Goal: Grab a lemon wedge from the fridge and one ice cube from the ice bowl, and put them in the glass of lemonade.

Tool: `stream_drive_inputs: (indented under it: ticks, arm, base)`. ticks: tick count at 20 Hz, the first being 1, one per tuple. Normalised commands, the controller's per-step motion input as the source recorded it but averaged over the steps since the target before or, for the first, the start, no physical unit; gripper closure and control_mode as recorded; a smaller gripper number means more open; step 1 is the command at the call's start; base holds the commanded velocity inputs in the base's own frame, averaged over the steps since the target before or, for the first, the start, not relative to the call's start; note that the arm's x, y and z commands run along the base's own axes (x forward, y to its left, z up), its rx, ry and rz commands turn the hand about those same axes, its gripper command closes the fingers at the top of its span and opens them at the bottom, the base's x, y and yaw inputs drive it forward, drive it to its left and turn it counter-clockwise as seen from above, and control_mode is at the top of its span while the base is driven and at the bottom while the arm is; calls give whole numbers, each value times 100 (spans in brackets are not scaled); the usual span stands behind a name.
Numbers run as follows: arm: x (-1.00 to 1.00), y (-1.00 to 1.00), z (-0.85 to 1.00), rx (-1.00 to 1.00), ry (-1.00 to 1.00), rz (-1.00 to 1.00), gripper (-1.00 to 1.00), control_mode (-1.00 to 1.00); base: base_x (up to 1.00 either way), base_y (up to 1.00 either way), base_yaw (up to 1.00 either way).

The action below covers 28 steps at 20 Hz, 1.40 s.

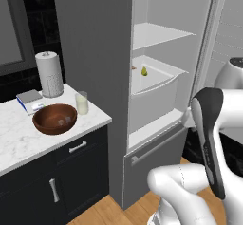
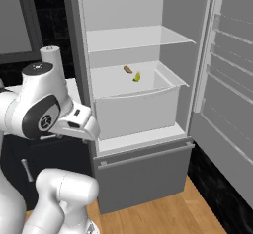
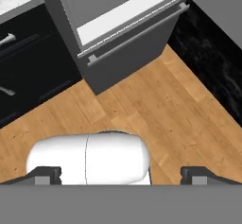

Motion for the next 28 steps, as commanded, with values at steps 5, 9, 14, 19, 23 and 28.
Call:
stream_drive_inputs:
  ticks: [5,9,14,19,23,28]
  arm:
    - [-6,0,0,0,-8,9,-100,-100]
    - [0,1,6,0,-9,9,-100,-100]
    - [0,0,3,0,-5,7,-100,-100]
    - [0,-11,3,0,-7,2,-100,-100]
    - [0,-5,0,0,-1,0,-100,100]
    - [0,0,0,0,0,0,-100,100]
  base:
    - [0,0,0]
    - [0,0,0]
    - [0,0,0]
    - [0,0,0]
    - [19,-17,13]
    - [62,-58,40]
